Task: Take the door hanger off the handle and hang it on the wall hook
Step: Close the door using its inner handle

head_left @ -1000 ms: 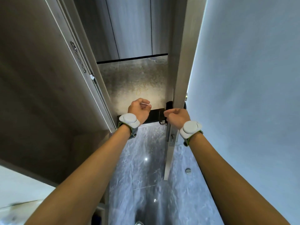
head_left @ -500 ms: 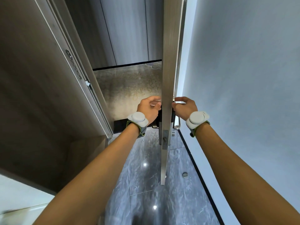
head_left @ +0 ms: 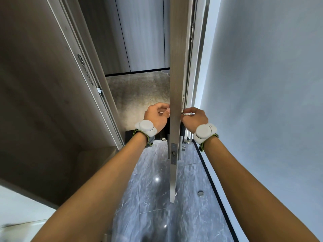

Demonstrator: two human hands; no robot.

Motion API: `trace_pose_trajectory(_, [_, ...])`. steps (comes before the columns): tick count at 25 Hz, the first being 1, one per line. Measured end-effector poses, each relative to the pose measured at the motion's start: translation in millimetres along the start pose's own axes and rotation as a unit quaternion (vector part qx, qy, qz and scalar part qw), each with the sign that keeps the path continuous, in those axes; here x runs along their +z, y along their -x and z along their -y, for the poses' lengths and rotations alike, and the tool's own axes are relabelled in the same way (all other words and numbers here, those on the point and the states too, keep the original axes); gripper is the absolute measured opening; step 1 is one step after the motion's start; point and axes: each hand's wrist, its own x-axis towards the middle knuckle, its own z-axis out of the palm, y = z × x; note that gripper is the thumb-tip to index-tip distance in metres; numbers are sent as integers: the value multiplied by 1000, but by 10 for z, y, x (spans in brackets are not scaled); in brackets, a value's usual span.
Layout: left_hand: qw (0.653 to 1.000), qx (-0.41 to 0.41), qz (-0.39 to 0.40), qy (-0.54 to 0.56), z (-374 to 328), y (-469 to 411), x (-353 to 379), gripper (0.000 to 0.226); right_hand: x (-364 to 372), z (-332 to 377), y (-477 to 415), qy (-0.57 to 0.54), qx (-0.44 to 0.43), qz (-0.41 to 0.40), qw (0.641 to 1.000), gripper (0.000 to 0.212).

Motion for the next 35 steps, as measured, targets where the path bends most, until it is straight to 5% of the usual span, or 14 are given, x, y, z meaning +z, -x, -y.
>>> trace_pose_trajectory(5, [999, -7, -38, -19, 118, -80, -255, 4, 293, 65, -93, -17, -14, 50, 999, 13])
trace_pose_trajectory(13, [990, -46, -119, -55, 238, -289, -767, 43, 941, 308, -238, -23, -48, 129, 990, 18])
trace_pose_trajectory(25, [978, -40, -172, -115, 664, -902, -1802, 60, 2165, 828, -586, -40, -48, 175, 983, 12])
trace_pose_trajectory(35, [971, -44, -192, -135, 988, -1662, -2611, 54, 3075, 1223, -1048, -22, -12, 280, 960, 19])
